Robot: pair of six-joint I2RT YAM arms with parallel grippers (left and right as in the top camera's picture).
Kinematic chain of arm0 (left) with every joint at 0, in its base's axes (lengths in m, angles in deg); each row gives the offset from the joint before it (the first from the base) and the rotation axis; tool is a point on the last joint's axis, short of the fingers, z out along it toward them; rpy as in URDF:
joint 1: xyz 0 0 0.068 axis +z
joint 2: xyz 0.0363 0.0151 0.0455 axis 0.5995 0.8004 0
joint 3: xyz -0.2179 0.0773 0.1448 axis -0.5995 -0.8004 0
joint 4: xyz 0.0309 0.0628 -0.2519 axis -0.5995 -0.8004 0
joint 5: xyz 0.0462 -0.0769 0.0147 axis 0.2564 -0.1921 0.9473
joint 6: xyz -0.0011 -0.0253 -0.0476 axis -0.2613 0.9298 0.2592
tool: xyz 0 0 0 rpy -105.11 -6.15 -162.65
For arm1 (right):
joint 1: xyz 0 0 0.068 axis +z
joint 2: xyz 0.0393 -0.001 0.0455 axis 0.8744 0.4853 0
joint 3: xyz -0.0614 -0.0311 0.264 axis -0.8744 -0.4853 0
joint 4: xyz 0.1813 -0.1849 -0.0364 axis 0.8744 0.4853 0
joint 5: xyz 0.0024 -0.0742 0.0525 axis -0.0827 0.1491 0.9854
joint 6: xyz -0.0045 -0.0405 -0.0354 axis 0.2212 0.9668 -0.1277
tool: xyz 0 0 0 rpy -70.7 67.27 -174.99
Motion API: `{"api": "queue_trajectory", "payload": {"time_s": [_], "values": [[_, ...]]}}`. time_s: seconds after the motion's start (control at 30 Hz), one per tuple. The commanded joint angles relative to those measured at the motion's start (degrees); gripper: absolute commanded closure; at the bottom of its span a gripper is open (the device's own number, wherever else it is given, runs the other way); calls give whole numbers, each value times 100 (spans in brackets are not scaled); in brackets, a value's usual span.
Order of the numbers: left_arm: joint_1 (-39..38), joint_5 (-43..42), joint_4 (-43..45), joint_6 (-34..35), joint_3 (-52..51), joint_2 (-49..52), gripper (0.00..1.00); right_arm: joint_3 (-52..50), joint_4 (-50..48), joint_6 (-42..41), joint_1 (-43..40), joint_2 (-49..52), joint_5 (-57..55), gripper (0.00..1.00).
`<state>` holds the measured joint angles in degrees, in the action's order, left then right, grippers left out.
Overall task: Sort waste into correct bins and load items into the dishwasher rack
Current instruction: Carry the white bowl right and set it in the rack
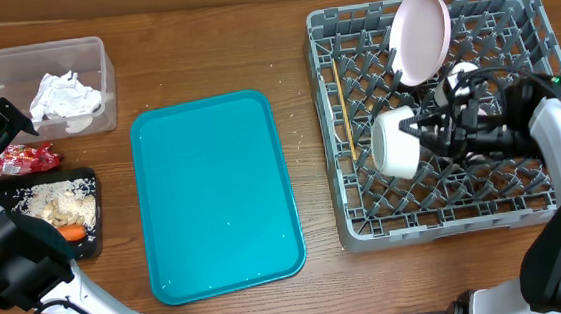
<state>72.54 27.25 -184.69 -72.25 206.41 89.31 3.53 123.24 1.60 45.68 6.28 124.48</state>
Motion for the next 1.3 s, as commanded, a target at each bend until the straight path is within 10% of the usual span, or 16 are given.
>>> {"api": "queue_trajectory", "payload": {"time_s": [0.0, 0.63, 0.7, 0.77, 1.27], "values": [[-26, 33, -13, -131, 61, -120, 0, -273, -247, 632, 85, -138, 649, 96], [-26, 33, -13, -131, 61, -120, 0, -1298, -1443, 608, 70, -136, -11, 92], [-26, 33, -13, -131, 61, -120, 0, -1298, -1539, 608, 70, -136, -107, 85], [-26, 33, -13, -131, 61, -120, 0, -1298, -1637, 531, 68, -136, -188, 56], [-26, 33, -13, -131, 61, -120, 0, -382, -2245, -2527, -387, -391, -2841, 54]]}}
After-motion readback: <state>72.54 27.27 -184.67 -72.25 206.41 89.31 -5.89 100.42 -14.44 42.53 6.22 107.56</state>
